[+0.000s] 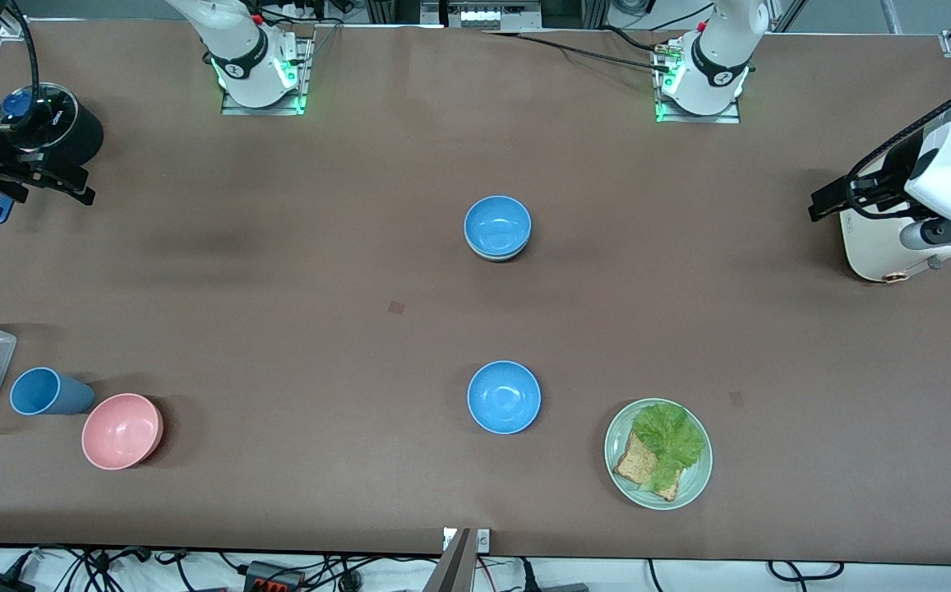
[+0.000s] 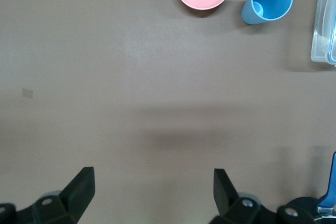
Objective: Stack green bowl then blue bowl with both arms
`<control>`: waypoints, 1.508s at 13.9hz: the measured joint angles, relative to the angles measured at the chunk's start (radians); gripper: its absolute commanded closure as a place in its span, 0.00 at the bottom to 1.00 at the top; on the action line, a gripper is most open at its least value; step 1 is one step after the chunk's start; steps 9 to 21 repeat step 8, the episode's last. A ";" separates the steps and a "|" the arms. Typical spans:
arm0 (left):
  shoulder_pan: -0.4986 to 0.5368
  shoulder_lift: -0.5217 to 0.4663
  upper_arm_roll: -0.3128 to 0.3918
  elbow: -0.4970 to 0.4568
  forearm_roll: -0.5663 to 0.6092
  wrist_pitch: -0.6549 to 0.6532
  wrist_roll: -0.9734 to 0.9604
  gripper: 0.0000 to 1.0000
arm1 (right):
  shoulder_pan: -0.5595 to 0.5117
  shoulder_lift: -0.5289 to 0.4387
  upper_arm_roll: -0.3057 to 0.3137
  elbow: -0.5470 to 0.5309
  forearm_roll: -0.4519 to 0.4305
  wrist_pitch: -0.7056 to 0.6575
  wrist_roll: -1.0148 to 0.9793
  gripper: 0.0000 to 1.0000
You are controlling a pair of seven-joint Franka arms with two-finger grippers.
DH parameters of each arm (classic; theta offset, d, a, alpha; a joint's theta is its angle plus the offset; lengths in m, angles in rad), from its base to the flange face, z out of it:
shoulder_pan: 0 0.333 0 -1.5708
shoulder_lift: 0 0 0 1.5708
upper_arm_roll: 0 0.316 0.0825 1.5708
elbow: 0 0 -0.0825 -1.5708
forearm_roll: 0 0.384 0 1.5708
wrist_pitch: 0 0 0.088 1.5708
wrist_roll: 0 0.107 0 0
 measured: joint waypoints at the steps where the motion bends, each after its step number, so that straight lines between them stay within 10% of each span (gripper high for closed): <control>1: -0.002 0.000 0.000 0.000 0.000 0.000 0.002 0.00 | 0.000 0.000 0.000 0.000 0.000 0.000 0.000 0.00; 21: -0.003 0.000 0.001 0.000 0.000 -0.001 0.081 0.00 | 0.000 0.000 0.001 0.001 0.000 0.000 -0.001 0.00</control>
